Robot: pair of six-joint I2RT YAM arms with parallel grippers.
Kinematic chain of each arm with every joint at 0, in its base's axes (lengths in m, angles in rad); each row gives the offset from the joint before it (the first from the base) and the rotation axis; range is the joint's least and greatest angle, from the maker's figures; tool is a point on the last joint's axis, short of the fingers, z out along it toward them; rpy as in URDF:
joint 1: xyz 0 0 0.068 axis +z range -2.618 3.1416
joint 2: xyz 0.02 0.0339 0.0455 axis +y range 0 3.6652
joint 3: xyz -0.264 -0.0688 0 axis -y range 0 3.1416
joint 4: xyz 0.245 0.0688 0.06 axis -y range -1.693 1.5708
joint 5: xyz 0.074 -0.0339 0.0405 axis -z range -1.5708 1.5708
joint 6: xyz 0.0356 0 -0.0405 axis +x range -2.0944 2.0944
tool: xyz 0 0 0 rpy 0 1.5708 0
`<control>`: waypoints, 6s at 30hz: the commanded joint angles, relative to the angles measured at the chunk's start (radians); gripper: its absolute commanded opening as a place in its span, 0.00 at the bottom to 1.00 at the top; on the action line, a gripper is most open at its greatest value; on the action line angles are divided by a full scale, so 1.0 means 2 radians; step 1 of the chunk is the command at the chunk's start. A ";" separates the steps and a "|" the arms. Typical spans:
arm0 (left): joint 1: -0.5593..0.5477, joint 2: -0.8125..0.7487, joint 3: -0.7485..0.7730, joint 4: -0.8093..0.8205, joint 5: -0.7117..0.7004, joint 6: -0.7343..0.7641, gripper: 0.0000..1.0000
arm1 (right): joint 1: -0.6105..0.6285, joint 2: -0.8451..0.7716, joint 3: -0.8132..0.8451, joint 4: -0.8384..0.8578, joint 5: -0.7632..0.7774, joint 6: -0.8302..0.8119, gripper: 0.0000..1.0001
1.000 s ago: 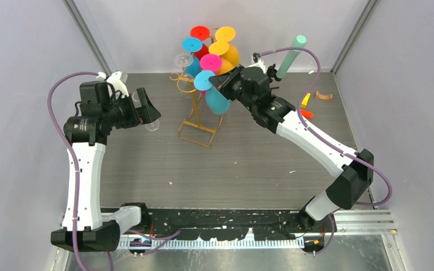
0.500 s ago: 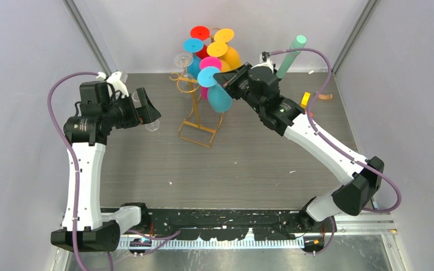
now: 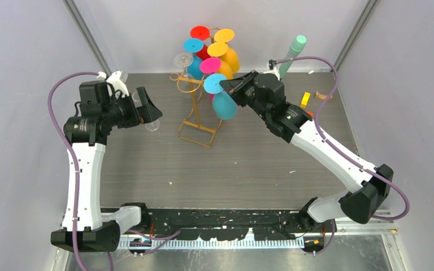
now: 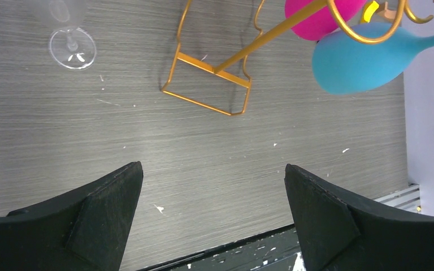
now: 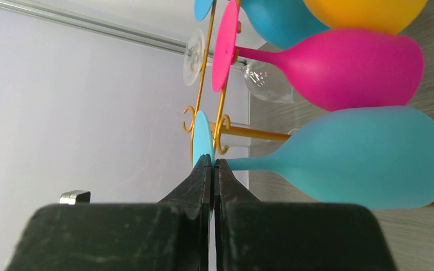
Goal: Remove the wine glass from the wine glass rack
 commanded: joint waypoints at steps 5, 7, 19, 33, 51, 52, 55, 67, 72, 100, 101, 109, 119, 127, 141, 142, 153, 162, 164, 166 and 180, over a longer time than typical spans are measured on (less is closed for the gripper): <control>0.002 -0.028 -0.045 0.061 0.093 -0.040 1.00 | 0.000 -0.099 -0.083 0.025 0.002 0.039 0.00; 0.001 -0.036 -0.082 0.095 0.138 -0.063 1.00 | 0.000 -0.125 -0.115 0.038 -0.003 0.059 0.00; -0.052 -0.084 -0.333 0.484 0.246 -0.404 1.00 | 0.000 -0.251 -0.322 0.317 -0.040 0.156 0.00; -0.084 -0.066 -0.398 0.685 0.207 -0.559 0.99 | 0.000 -0.085 -0.404 0.652 -0.118 0.394 0.00; -0.084 -0.092 -0.375 0.817 0.220 -0.680 0.34 | 0.000 -0.016 -0.436 0.704 -0.098 0.444 0.00; -0.084 -0.094 -0.373 0.816 0.221 -0.678 0.30 | 0.000 -0.017 -0.438 0.702 -0.094 0.444 0.00; -0.084 -0.097 -0.361 0.805 0.225 -0.659 0.11 | -0.001 -0.017 -0.438 0.696 -0.090 0.440 0.00; -0.083 -0.107 -0.266 0.565 0.242 -0.458 0.00 | 0.000 -0.022 -0.455 0.664 -0.090 0.404 0.51; -0.083 -0.101 -0.179 0.291 0.216 -0.247 0.00 | -0.001 -0.064 -0.473 0.537 -0.081 0.382 0.62; -0.081 0.060 -0.076 -0.056 -0.293 -0.097 0.00 | -0.006 -0.341 -0.416 0.038 0.189 0.141 0.58; -0.079 0.069 -0.074 -0.051 -0.290 -0.096 0.00 | -0.006 -0.341 -0.418 0.038 0.190 0.141 0.58; -0.047 0.148 -0.053 -0.003 -0.269 -0.097 0.00 | -0.006 -0.358 -0.422 0.034 0.209 0.126 0.57; -0.031 0.212 -0.056 0.051 -0.247 -0.117 0.00 | -0.007 -0.376 -0.407 0.021 0.234 0.081 0.58; -0.029 0.211 -0.068 0.075 -0.258 -0.113 0.05 | -0.007 -0.374 -0.407 0.021 0.236 0.072 0.58; -0.029 0.184 -0.043 0.043 -0.283 -0.104 0.57 | -0.007 -0.358 -0.395 0.021 0.218 0.064 0.58; -0.029 0.177 -0.039 0.039 -0.283 -0.102 0.61 | -0.007 -0.353 -0.393 0.021 0.213 0.059 0.58; -0.029 0.092 0.015 -0.006 -0.201 -0.060 1.00 | -0.007 -0.317 -0.334 0.078 0.098 -0.030 0.75; -0.029 -0.027 -0.018 0.021 0.059 -0.040 1.00 | -0.009 -0.209 -0.205 0.125 -0.026 -0.075 0.75; -0.029 -0.055 -0.032 0.035 0.094 -0.038 1.00 | -0.011 -0.166 -0.149 0.090 -0.037 -0.091 0.72; -0.030 -0.073 -0.035 0.032 0.106 -0.037 1.00 | -0.013 -0.102 -0.084 0.026 -0.030 -0.097 0.69; -0.066 -0.103 -0.042 0.005 0.104 -0.019 1.00 | -0.088 0.074 0.096 -0.018 -0.079 -0.108 0.67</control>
